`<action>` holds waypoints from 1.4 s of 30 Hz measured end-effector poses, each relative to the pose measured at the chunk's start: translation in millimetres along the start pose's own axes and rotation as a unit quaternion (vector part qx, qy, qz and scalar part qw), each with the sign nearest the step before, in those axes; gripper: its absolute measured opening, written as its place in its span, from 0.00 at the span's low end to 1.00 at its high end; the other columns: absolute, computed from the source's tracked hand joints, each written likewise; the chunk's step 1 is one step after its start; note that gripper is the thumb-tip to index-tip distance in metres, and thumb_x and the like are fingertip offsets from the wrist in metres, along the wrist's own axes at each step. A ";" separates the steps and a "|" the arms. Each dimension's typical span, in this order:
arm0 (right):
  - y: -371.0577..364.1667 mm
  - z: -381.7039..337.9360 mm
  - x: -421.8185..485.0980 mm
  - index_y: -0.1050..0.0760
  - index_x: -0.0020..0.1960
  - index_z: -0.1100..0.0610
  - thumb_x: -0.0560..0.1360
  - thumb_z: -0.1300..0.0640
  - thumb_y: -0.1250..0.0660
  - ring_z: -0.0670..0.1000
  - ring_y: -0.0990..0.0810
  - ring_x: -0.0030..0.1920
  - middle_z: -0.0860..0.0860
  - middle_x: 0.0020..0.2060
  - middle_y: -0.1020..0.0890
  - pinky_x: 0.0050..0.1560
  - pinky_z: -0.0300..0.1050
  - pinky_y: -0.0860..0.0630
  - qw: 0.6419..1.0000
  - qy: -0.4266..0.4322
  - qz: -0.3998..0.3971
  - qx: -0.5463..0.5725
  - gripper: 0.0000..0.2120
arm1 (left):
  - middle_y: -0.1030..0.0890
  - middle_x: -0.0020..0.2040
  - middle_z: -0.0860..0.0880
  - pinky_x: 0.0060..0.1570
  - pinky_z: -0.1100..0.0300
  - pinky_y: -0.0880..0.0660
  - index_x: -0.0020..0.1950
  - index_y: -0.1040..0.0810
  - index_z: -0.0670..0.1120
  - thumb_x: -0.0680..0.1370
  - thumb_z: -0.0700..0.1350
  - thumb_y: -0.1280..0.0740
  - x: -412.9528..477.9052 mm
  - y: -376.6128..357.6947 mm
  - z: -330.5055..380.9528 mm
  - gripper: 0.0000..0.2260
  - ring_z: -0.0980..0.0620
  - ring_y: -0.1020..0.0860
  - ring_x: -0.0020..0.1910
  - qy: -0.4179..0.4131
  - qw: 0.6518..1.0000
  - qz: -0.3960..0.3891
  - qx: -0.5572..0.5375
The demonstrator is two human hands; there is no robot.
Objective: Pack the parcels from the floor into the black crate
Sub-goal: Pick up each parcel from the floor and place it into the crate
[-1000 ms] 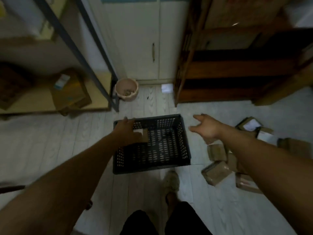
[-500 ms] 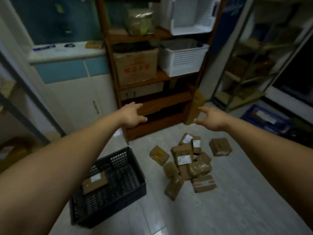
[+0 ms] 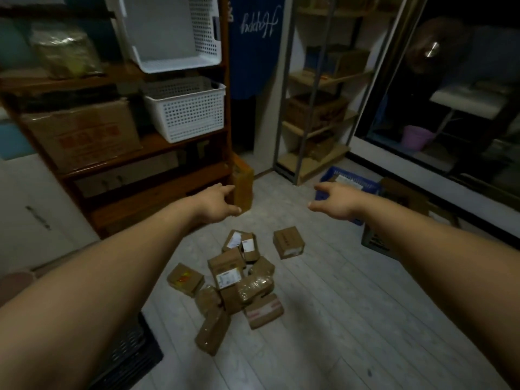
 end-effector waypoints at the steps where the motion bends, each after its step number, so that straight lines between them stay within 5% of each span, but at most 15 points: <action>1: 1.6 10.5 8.2 0.44 0.77 0.50 0.77 0.41 0.39 0.57 0.37 0.73 0.54 0.75 0.39 0.69 0.49 0.38 1.000 -0.003 -0.001 -0.001 0.33 | 0.50 0.78 0.46 0.74 0.50 0.48 0.78 0.48 0.51 0.78 0.52 0.37 8.5 -4.4 8.3 0.32 0.45 0.48 0.77 -0.003 1.000 -0.005 -0.002; 18: 20.0 62.3 273.3 0.46 0.77 0.53 0.77 0.40 0.38 0.56 0.39 0.74 0.54 0.76 0.41 0.73 0.51 0.39 0.997 0.022 -0.079 0.000 0.35 | 0.49 0.78 0.45 0.74 0.48 0.43 0.78 0.50 0.49 0.77 0.55 0.36 297.5 -12.4 64.6 0.34 0.44 0.45 0.76 -0.022 0.997 -0.059 -0.036; 26: 2.1 134.1 406.6 0.47 0.77 0.53 0.77 0.41 0.38 0.55 0.41 0.75 0.53 0.77 0.43 0.72 0.49 0.40 0.989 0.032 -0.141 -0.016 0.35 | 0.49 0.78 0.46 0.73 0.53 0.43 0.78 0.49 0.48 0.77 0.55 0.35 414.5 -62.5 57.6 0.35 0.45 0.46 0.76 0.041 0.992 -0.094 -0.071; 30: -47.6 175.2 483.0 0.46 0.77 0.55 0.78 0.44 0.38 0.57 0.37 0.73 0.56 0.76 0.41 0.70 0.50 0.36 0.979 0.050 -0.199 -0.010 0.33 | 0.47 0.78 0.45 0.72 0.53 0.42 0.78 0.48 0.47 0.76 0.57 0.35 464.0 -125.9 36.4 0.36 0.44 0.44 0.76 0.124 0.979 -0.098 -0.128; 33: -97.4 214.0 544.4 0.41 0.75 0.59 0.79 0.48 0.38 0.56 0.30 0.69 0.57 0.71 0.33 0.65 0.48 0.31 0.971 0.064 -0.230 -0.008 0.29 | 0.34 0.73 0.45 0.69 0.51 0.36 0.75 0.38 0.48 0.68 0.71 0.36 510.5 -187.0 19.3 0.42 0.44 0.34 0.71 0.168 0.969 -0.081 -0.164; 36: -163.0 266.2 595.1 0.47 0.78 0.55 0.78 0.47 0.37 0.55 0.33 0.71 0.55 0.74 0.37 0.67 0.48 0.32 0.961 0.039 -0.272 0.004 0.34 | 0.30 0.69 0.43 0.62 0.53 0.31 0.75 0.39 0.43 0.73 0.56 0.31 549.9 -265.3 -10.3 0.35 0.42 0.30 0.67 0.230 0.950 -0.085 -0.191; 39: -227.9 313.0 644.7 0.45 0.77 0.55 0.77 0.47 0.37 0.58 0.34 0.71 0.57 0.73 0.35 0.68 0.50 0.34 0.960 0.016 -0.278 -0.018 0.33 | 0.35 0.74 0.45 0.70 0.53 0.37 0.76 0.40 0.45 0.68 0.62 0.31 588.6 -341.6 -33.4 0.42 0.45 0.34 0.71 0.247 0.945 -0.096 -0.192; 42: -303.8 340.9 688.5 0.47 0.77 0.54 0.77 0.47 0.36 0.58 0.32 0.70 0.56 0.73 0.36 0.63 0.49 0.30 0.952 0.022 -0.304 -0.009 0.34 | 0.37 0.75 0.45 0.69 0.55 0.37 0.76 0.40 0.45 0.74 0.50 0.31 628.6 -416.8 -67.5 0.33 0.46 0.35 0.71 0.271 0.937 -0.103 -0.196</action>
Point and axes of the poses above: each hand's wrist, its own x-axis towards the middle knuckle, its own y-axis out of the back of the hand, z = x × y, the point moved 10 cm from there along x, towards the middle knuckle
